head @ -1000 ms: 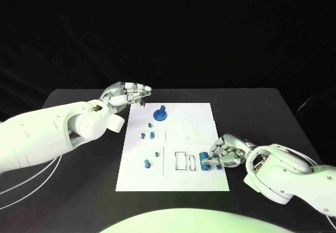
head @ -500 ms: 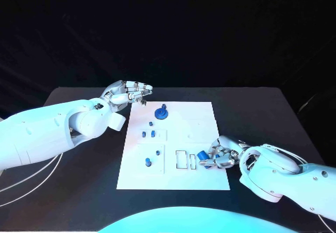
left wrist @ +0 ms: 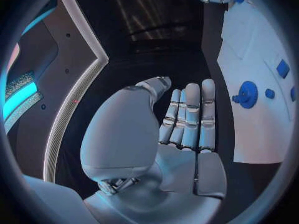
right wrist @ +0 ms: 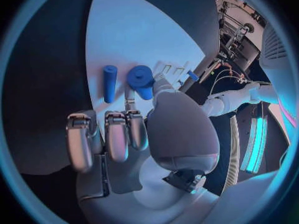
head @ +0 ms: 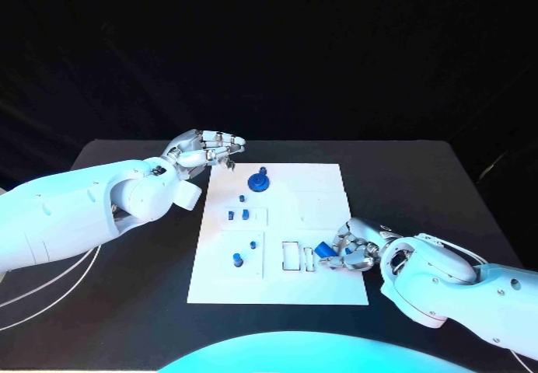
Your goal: Assemble the parts on the task board
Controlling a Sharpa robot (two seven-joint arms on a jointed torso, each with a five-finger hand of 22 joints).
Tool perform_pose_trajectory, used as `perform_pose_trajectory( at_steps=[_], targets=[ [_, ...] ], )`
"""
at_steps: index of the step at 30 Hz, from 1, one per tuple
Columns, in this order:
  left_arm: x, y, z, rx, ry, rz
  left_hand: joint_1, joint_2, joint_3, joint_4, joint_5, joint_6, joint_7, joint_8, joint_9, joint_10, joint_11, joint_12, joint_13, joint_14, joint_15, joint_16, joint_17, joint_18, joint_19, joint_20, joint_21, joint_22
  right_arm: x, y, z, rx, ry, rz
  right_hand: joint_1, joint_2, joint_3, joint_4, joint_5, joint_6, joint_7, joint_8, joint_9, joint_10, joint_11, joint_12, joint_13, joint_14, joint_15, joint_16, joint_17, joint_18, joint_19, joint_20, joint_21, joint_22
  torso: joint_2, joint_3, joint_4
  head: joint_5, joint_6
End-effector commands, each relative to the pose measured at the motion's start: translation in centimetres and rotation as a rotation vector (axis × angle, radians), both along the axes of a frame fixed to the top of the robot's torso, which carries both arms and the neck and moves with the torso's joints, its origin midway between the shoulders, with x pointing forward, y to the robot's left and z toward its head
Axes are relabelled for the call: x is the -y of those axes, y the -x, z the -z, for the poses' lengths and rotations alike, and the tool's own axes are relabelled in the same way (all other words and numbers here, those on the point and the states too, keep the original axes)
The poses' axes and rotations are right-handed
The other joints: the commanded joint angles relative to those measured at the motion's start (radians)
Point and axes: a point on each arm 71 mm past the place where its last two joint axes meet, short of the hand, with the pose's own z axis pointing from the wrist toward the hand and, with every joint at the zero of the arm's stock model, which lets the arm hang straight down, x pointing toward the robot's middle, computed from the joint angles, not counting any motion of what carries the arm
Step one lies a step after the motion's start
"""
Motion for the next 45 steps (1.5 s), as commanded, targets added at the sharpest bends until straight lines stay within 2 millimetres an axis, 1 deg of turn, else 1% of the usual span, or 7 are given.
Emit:
perform_pose_trajectory(
  at_steps=[1,6,11,15,26,29,45],
  targets=[
    [0.1,0.0,-0.1,-0.002,0.012,0.013,-0.008,-0.001,-0.004,0.004,0.001,-0.003,-0.001,0.005,0.001,0.0,0.0,0.006,-0.001,0.0,-0.002,-0.003,-0.002,0.006,0.001,0.001,-0.004,-0.001,0.2,0.2,0.1,-0.001,-0.061,0.065,0.042,0.058,0.019,-0.002,0.004,0.022,-0.01,0.009,0.006,0.055,-0.011,0.007,0.192,0.091,-0.009,0.008,0.189,-0.014,0.106,-0.011,0.004,0.263,-0.001,-0.0008,-0.0001,0.002,0.002],
    [0.1,0.0,0.0,-0.003,0.011,0.011,-0.008,0.0,-0.003,0.004,0.001,-0.002,-0.001,0.006,0.001,-0.001,0.0,0.006,-0.002,0.0,-0.002,-0.003,-0.002,0.006,0.001,0.001,-0.005,-0.002,-0.2,-0.1,-1.2,0.007,-0.147,0.093,0.007,0.07,0.025,0.0,0.003,0.031,-0.014,0.016,0.004,0.058,-0.014,0.01,0.196,0.093,-0.013,0.012,0.199,-0.014,0.106,-0.015,0.004,0.263,-0.001,-0.0007,-0.0004,0.002,0.004],
    [0.1,0.0,0.0,-0.003,0.011,0.011,-0.008,0.0,-0.003,0.004,0.001,-0.002,-0.001,0.006,0.001,-0.001,0.0,0.006,-0.002,0.0,-0.002,-0.003,-0.002,0.006,0.001,0.001,-0.005,-0.002,-0.9,-0.3,-2.6,0.009,-0.19,0.087,-0.019,0.071,0.024,0.0,0.003,0.034,-0.015,0.019,0.003,0.06,-0.015,0.011,0.197,0.094,-0.014,0.013,0.204,-0.014,0.106,-0.017,0.004,0.263,-0.001,-0.0009,0.0002,0.002,0.005],
    [0.1,0.0,0.0,-0.003,0.011,0.011,-0.008,0.0,-0.003,0.004,0.001,-0.002,-0.001,0.006,0.001,-0.001,0.0,0.006,-0.002,0.0,-0.002,-0.003,-0.002,0.006,0.001,0.001,-0.005,-0.002,-1.6,-0.3,-2.9,-0.017,-0.203,0.071,-0.03,0.07,0.023,0.0,0.002,0.034,-0.015,0.02,0.002,0.06,-0.015,0.01,0.197,0.094,-0.014,0.014,0.205,-0.014,0.106,-0.017,0.004,0.263,-0.001,-0.0017,-0.0002,0.003,0.007],
    [0.2,0.0,0.0,-0.005,0.012,0.018,-0.008,0.001,-0.003,0.004,0.001,-0.002,-0.001,0.007,0.001,-0.004,0.0,0.005,-0.003,-0.001,-0.002,-0.003,-0.002,0.006,0.001,0.001,-0.006,-0.003,-4.5,0.1,-1.3,-0.149,-0.186,0.0,-0.087,0.07,0.016,0.001,0.002,0.034,-0.014,0.026,0.0,0.06,-0.015,0.006,0.197,0.094,-0.013,0.014,0.206,-0.014,0.106,-0.017,0.004,0.263,0.001,-0.0003,0.0015,0.006,0.002],
    [0.2,0.0,0.0,-0.006,0.013,0.019,-0.008,0.001,-0.003,0.004,0.001,-0.002,-0.001,0.007,0.001,-0.004,0.0,0.005,-0.003,-0.001,-0.002,-0.003,-0.002,0.006,0.001,0.001,-0.006,-0.003,-5.1,0.3,-0.8,-0.174,-0.176,-0.011,-0.101,0.069,0.013,0.001,0.002,0.034,-0.015,0.029,0.0,0.059,-0.015,0.005,0.196,0.095,-0.014,0.014,0.208,-0.014,0.106,-0.017,0.004,0.263,0.001,-0.0001,0.0003,0.008,-0.001],
    [0.2,0.0,0.1,-0.012,0.013,0.026,-0.01,0.003,-0.002,0.006,0.001,-0.002,0.0,0.008,0.002,-0.006,0.001,0.005,-0.003,-0.001,-0.002,-0.002,-0.001,0.006,0.002,0.001,-0.007,-0.003,-5.7,0.2,0.0,-0.18,-0.148,-0.009,-0.116,0.066,0.01,0.0,0.002,0.034,-0.015,0.031,0.0,0.058,-0.015,0.003,0.195,0.095,-0.014,0.014,0.209,-0.014,0.106,-0.017,0.004,0.263,0.001,0.0001,-0.0005,0.011,-0.005]
  ],
)
